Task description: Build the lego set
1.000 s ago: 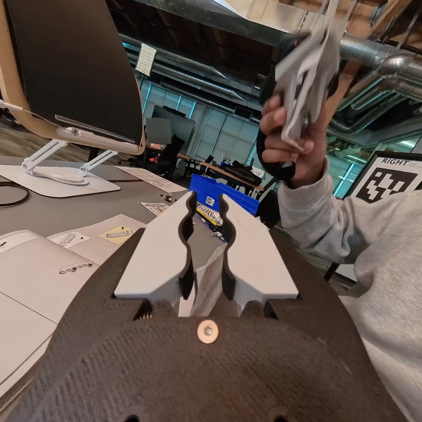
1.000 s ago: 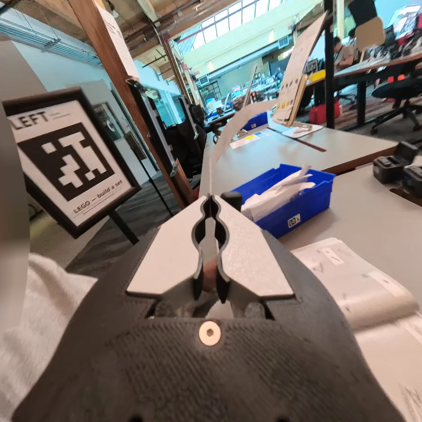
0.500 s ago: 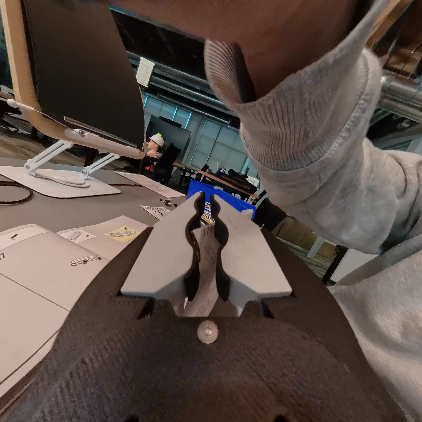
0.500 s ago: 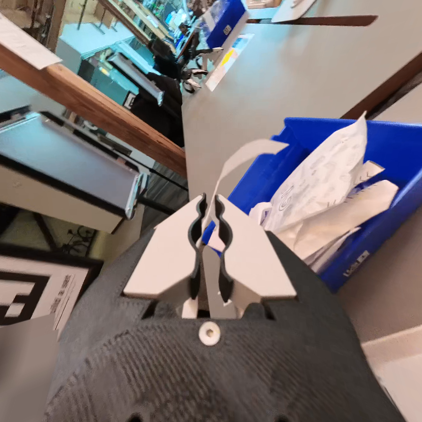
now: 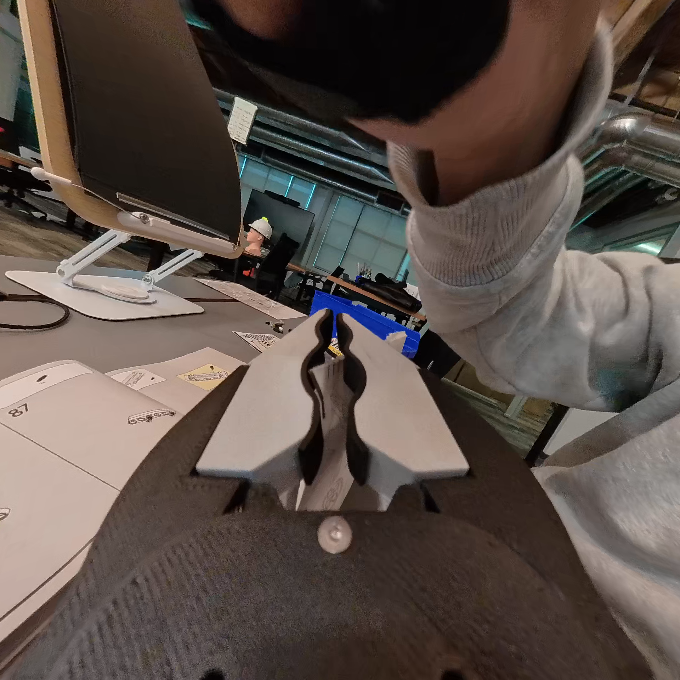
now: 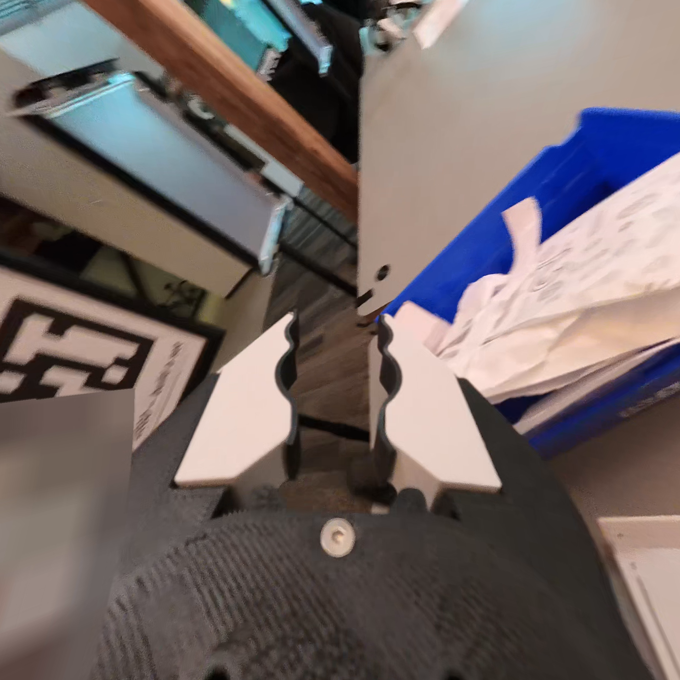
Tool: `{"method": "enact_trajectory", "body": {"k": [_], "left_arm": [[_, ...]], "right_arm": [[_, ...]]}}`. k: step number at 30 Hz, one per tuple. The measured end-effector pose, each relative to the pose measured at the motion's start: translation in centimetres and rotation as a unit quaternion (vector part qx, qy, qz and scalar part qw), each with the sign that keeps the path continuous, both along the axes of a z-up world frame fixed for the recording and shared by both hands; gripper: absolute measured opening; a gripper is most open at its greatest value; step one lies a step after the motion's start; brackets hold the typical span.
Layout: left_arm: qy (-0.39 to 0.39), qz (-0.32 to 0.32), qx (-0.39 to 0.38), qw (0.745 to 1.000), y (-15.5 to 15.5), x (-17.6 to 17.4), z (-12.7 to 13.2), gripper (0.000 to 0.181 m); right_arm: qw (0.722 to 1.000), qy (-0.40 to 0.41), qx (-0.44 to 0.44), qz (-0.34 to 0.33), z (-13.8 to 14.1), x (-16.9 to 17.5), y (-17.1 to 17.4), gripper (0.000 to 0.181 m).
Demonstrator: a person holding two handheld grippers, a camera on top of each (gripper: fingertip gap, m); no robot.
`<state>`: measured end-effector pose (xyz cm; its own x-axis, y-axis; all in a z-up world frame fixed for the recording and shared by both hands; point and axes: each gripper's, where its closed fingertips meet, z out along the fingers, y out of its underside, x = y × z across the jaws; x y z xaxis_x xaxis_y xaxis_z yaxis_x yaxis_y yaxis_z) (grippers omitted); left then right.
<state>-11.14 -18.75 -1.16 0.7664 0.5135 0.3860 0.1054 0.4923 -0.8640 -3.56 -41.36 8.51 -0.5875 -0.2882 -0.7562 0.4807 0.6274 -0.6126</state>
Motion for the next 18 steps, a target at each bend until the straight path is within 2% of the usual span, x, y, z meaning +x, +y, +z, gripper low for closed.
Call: {"method": "enact_trajectory", "body": {"k": [2, 4, 6, 8, 10, 12, 15, 18], "left_arm": [[0.001, -0.005, 0.001, 1.0, 0.1, 0.1, 0.0, 0.0], [0.005, -0.016, 0.004, 1.0, 0.3, 0.3, 0.1, 0.0], [0.01, -0.022, 0.009, 1.0, 0.3, 0.4, 0.3, 0.0], [0.015, -0.029, 0.012, 0.999, 0.5, 0.5, 0.5, 0.0], [0.015, -0.033, 0.008, 0.999, 0.8, 0.5, 0.4, 0.0], [0.014, -0.035, 0.006, 0.999, 1.0, 0.5, 0.2, 0.002], [0.016, -0.034, 0.018, 0.999, 0.8, 0.6, 0.2, 0.001], [0.018, -0.029, 0.02, 0.999, 0.6, 0.6, 0.2, 0.001]], "right_arm": [[0.999, -0.017, -0.026, 0.032, 2.1, 0.8, 4.9, 0.043], [0.995, -0.039, -0.068, 0.059, 4.2, 1.8, 11.4, 0.044], [0.994, 0.002, -0.101, 0.041, 4.2, 1.5, 17.2, 0.049], [0.985, 0.133, -0.113, -0.007, 1.6, -0.6, 21.2, 0.054], [0.946, 0.301, -0.103, -0.064, -1.8, -4.6, 24.3, 0.064], [0.904, 0.412, -0.061, -0.096, -4.6, -8.1, 27.5, 0.074], [0.885, 0.46, 0.005, -0.077, -7.2, -9.2, 31.7, 0.067], [0.87, 0.487, 0.055, -0.051, -9.2, -9.4, 34.3, 0.055]]}}
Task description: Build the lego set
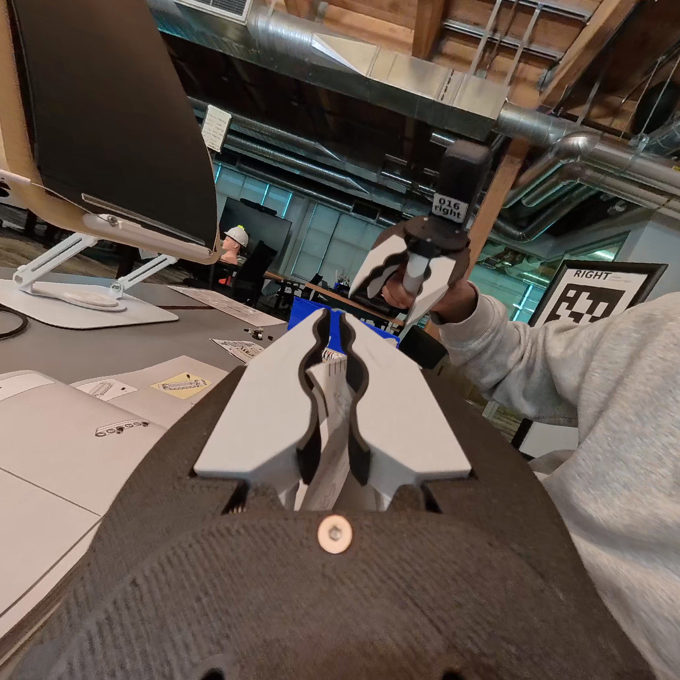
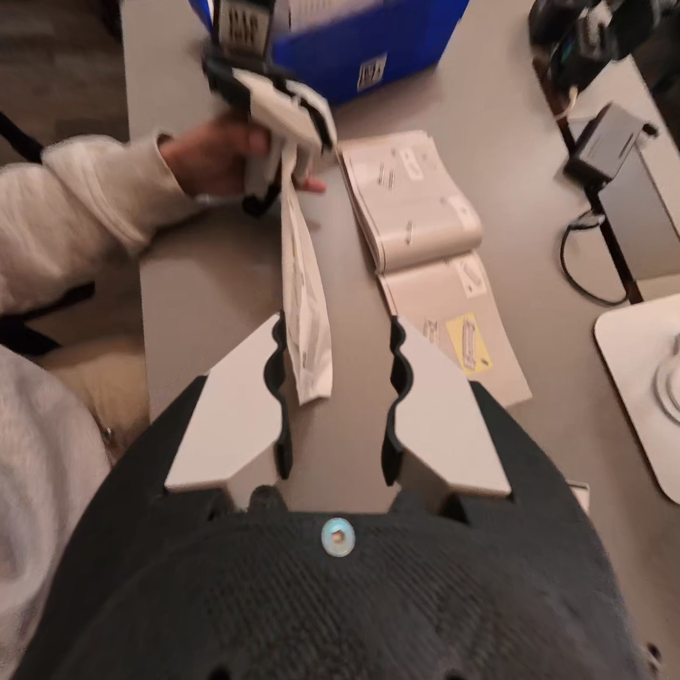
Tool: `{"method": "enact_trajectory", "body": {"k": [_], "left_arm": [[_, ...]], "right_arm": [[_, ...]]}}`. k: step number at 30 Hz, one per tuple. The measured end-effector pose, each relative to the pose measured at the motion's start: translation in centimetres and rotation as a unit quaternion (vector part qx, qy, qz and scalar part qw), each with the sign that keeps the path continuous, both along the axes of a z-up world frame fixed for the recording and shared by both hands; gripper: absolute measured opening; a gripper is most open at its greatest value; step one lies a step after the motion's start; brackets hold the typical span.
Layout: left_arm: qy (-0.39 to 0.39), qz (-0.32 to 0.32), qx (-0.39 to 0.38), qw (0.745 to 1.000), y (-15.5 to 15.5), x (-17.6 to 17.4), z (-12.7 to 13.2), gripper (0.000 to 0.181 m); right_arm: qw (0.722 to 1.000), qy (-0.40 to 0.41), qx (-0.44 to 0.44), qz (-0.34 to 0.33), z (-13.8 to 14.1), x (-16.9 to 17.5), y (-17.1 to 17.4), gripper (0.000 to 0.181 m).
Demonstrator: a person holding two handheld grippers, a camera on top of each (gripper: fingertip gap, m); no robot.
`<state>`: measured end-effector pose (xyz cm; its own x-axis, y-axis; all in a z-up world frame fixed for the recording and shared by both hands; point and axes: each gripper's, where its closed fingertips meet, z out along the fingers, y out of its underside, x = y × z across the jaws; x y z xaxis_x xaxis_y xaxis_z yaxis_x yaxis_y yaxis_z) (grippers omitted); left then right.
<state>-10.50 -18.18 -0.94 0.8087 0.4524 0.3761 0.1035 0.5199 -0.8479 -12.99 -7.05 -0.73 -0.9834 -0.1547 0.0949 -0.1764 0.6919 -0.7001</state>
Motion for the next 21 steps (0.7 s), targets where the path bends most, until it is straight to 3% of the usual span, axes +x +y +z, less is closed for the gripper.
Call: {"method": "enact_trajectory", "body": {"k": [4, 10, 21], "left_arm": [[-0.002, -0.009, -0.001, 1.0, 0.3, 0.0, 0.0, 0.002], [-0.001, -0.01, -0.004, 1.0, 0.4, -0.1, 0.0, 0.003], [-0.002, -0.016, -0.002, 1.0, 0.8, -0.2, 0.2, 0.012]], "right_arm": [[0.998, 0.029, 0.053, 0.003, -2.1, -0.4, 1.3, 0.055], [0.996, 0.028, 0.086, 0.013, -3.2, -0.3, 0.2, 0.056], [0.986, 0.052, 0.139, 0.079, -5.8, 2.5, -6.4, 0.059]]}}
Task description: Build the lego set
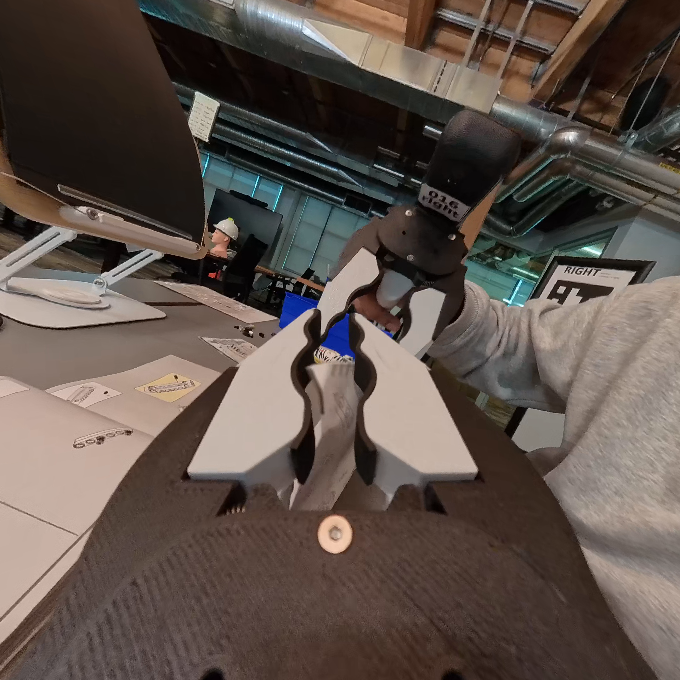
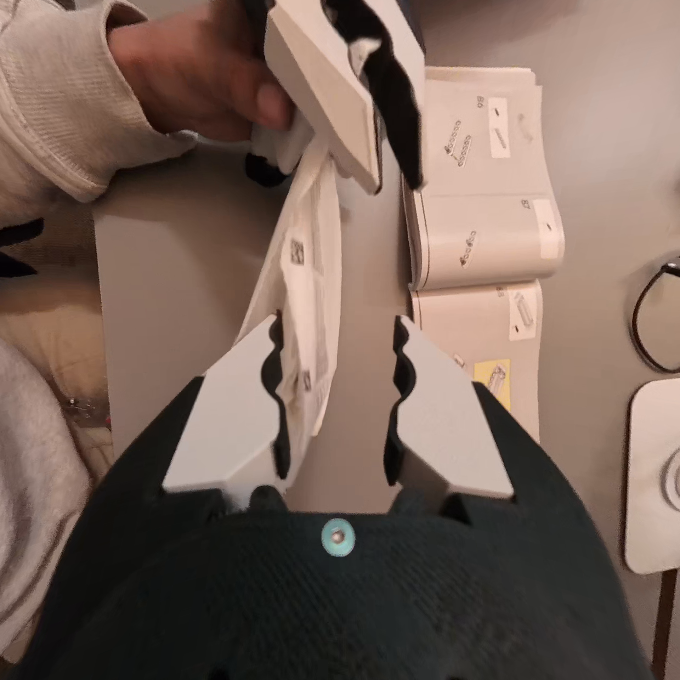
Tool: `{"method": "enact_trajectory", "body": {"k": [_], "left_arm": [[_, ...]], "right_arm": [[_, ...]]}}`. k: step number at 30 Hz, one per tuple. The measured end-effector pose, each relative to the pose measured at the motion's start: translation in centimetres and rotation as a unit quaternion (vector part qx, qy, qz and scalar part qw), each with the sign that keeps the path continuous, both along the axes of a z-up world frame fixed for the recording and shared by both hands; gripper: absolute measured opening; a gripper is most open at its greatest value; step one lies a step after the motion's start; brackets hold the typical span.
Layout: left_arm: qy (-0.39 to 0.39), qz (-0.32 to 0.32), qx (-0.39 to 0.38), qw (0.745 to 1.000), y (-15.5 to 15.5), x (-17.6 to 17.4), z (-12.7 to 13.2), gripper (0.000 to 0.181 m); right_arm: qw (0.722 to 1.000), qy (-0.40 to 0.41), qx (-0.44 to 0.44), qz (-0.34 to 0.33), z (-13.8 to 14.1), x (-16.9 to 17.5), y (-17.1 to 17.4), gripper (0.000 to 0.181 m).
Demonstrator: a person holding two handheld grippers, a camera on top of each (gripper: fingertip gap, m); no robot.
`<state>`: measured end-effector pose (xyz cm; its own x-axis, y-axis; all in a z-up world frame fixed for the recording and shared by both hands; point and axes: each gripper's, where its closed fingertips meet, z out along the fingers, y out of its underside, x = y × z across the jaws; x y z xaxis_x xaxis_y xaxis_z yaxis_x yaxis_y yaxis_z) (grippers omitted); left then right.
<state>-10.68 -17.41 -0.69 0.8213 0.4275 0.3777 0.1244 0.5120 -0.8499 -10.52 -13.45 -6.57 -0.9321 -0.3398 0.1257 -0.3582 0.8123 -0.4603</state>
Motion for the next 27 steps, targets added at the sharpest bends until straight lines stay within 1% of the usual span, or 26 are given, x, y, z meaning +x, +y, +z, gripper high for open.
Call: {"method": "enact_trajectory", "body": {"k": [3, 4, 5, 6, 7, 8, 10, 11, 12, 13, 14, 15, 17, 19, 20, 21, 22, 23, 25, 27], "left_arm": [[0.012, -0.003, 0.022, 1.0, -0.4, 0.3, 0.7, 0.012], [0.015, -0.001, 0.025, 1.0, -0.5, 0.3, 0.8, 0.012], [0.02, 0.004, 0.026, 0.999, -0.7, 0.4, 1.0, 0.012], [0.027, 0.016, 0.021, 0.999, -1.0, 0.4, 1.2, 0.009], [0.037, 0.041, 0.007, 0.998, -1.5, 0.5, 1.4, 0.0], [0.056, 0.086, -0.011, 0.995, -2.4, 0.6, 1.7, 0.0], [0.097, 0.182, -0.036, 0.978, -4.5, 1.0, 2.6, 0.0], [0.108, 0.219, -0.043, 0.969, -5.4, 1.1, 3.0, 0.0], [0.093, 0.25, -0.044, 0.963, -6.3, 0.8, 3.3, 0.0], [0.051, 0.268, -0.039, 0.961, -7.0, 0.3, 3.2, 0.0], [0.0, 0.262, -0.034, 0.965, -7.0, -0.1, 3.0, 0.0], [-0.029, 0.24, -0.032, 0.97, -6.3, -0.3, 3.1, 0.0], [-0.064, 0.198, -0.03, 0.978, -3.9, -0.8, 3.7, 0.0], [-0.079, 0.163, -0.047, 0.982, -0.7, -1.1, 4.2, 0.0], [-0.081, 0.157, -0.057, 0.983, 0.8, -1.2, 4.5, 0.014], [-0.089, 0.166, -0.062, 0.98, 1.8, -1.6, 4.8, 0.043], [-0.099, 0.188, -0.065, 0.975, 2.4, -2.0, 4.9, 0.077], [-0.1, 0.204, -0.069, 0.972, 2.9, -2.2, 5.1, 0.098], [-0.09, 0.215, -0.08, 0.969, 4.2, -2.1, 5.6, 0.109], [-0.106, 0.228, -0.103, 0.962, 4.8, -2.6, 4.9, 0.122]], "right_arm": [[0.999, 0.04, 0.014, 0.004, -0.6, -0.7, -0.7, 0.044], [0.999, 0.051, 0.014, 0.009, -0.8, -0.8, -0.8, 0.032], [0.998, 0.06, 0.012, 0.012, -0.8, -0.9, -0.8, 0.012], [0.998, 0.065, 0.008, 0.013, -0.8, -1.0, -0.9, 0.0], [0.998, 0.07, 0.001, 0.006, -0.7, -1.2, -0.9, 0.0], [0.997, 0.073, -0.006, -0.003, -0.5, -1.5, -0.8, 0.0], [0.996, 0.082, -0.029, -0.027, 0.3, -2.3, -0.5, 0.0], [0.994, 0.09, -0.044, -0.043, 1.0, -3.0, -0.3, 0.0], [0.991, 0.102, -0.061, -0.063, 1.8, -3.9, -0.1, 0.0], [0.986, 0.116, -0.08, -0.085, 2.9, -4.9, 0.2, 0.0], [0.982, 0.125, -0.099, -0.105, 4.0, -5.7, 0.4, 0.0], [0.976, 0.131, -0.121, -0.124, 5.2, -6.4, 0.6, 0.0], [0.965, 0.141, -0.155, -0.156, 7.3, -7.4, 0.9, 0.0], [0.956, 0.163, -0.166, -0.179, 8.5, -8.4, 1.4, 0.0], [0.952, 0.18, -0.164, -0.184, 8.8, -8.8, 1.7, 0.0], [0.95, 0.196, -0.159, -0.185, 8.9, -9.0, 1.9, 0.0], [0.947, 0.213, -0.154, -0.187, 8.9, -9.1, 2.2, 0.0], [0.944, 0.227, -0.15, -0.187, 8.8, -9.1, 2.4, 0.0], [0.939, 0.255, -0.143, -0.181, 8.7, -8.9, 2.9, 0.0], [0.934, 0.281, -0.141, -0.172, 8.8, -8.5, 3.2, 0.0]]}}
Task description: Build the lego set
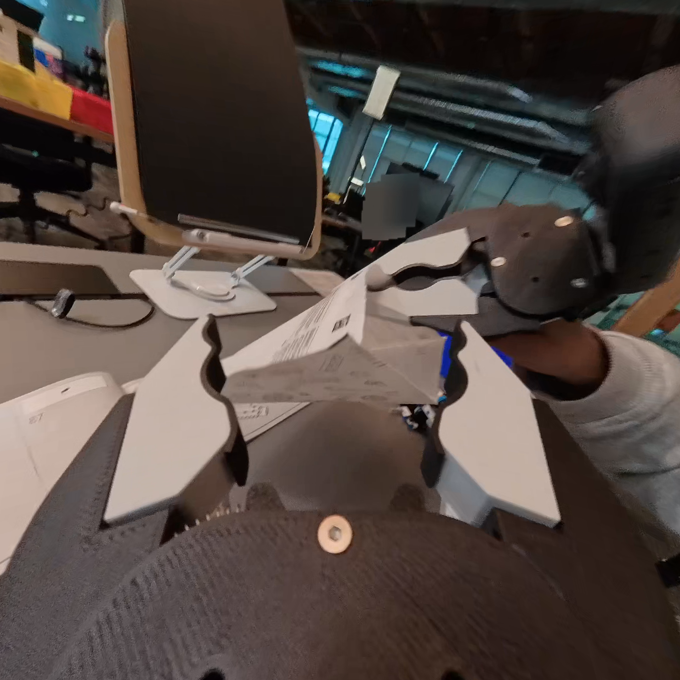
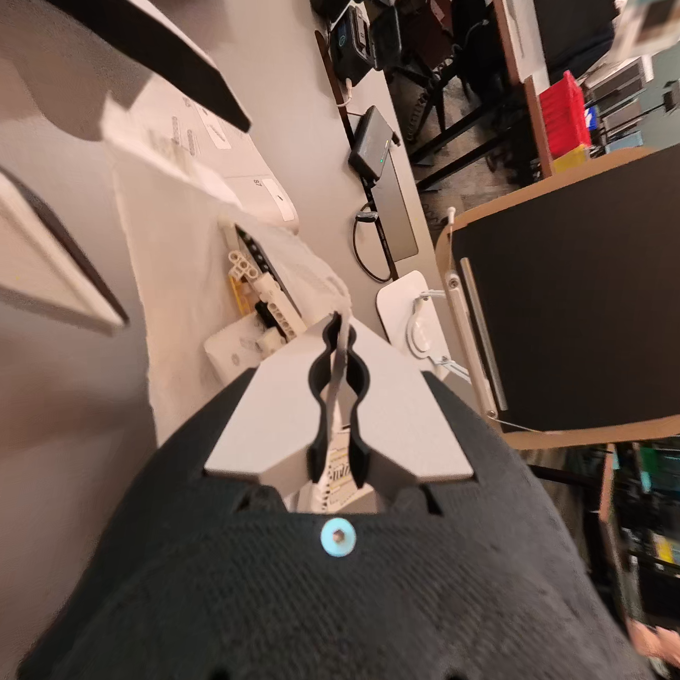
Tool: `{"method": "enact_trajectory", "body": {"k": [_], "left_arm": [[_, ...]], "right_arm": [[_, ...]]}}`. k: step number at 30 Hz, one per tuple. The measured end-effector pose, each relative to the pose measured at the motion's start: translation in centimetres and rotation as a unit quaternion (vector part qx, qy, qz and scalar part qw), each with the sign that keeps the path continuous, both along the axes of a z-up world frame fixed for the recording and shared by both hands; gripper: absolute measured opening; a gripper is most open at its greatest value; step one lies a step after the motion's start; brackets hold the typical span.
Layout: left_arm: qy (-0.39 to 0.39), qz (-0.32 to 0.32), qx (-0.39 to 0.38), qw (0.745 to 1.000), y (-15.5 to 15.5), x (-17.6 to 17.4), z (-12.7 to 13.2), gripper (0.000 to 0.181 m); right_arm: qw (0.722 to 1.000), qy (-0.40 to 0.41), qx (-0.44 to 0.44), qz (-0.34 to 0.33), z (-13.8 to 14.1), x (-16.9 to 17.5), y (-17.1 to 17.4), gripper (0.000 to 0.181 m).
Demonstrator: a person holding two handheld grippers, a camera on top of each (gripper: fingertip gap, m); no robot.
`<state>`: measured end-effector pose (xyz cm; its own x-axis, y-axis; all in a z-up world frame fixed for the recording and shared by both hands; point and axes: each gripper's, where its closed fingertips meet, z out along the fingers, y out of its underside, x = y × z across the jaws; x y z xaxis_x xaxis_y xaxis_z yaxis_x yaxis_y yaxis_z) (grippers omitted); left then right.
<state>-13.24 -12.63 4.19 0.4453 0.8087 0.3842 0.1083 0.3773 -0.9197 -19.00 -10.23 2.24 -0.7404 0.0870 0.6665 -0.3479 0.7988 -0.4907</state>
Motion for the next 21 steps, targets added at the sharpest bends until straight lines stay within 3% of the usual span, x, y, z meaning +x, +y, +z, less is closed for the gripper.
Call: {"method": "enact_trajectory", "body": {"k": [2, 5, 8, 13, 18, 21], "left_arm": [[-0.041, 0.017, -0.031, 0.999, -0.1, -0.8, -1.8, 0.127], [-0.101, 0.052, -0.072, 0.991, -1.6, -1.8, -4.8, 0.119], [-0.119, 0.053, -0.045, 0.99, -3.1, -1.9, -5.7, 0.11], [-0.117, 0.041, -0.021, 0.992, -4.3, -1.8, -6.0, 0.098], [-0.06, -0.039, 0.007, 0.997, -1.5, -1.0, -3.6, 0.074], [-0.024, -0.069, 0.003, 0.997, -0.8, -0.4, -2.5, 0.085]], "right_arm": [[1.0, 0.009, 0.002, 0.006, 0.2, 0.6, 0.2, 0.0], [1.0, -0.014, -0.01, 0.011, 0.7, 1.6, 0.5, 0.0], [0.999, -0.03, -0.029, 0.008, 1.5, 1.7, 1.1, 0.0], [0.994, -0.105, -0.038, 0.009, 0.5, 2.6, 1.6, 0.002], [0.991, -0.121, -0.058, 0.019, 0.1, 3.3, 1.4, 0.0], [0.993, -0.087, -0.073, 0.025, 0.9, 3.7, 1.7, 0.0]]}}
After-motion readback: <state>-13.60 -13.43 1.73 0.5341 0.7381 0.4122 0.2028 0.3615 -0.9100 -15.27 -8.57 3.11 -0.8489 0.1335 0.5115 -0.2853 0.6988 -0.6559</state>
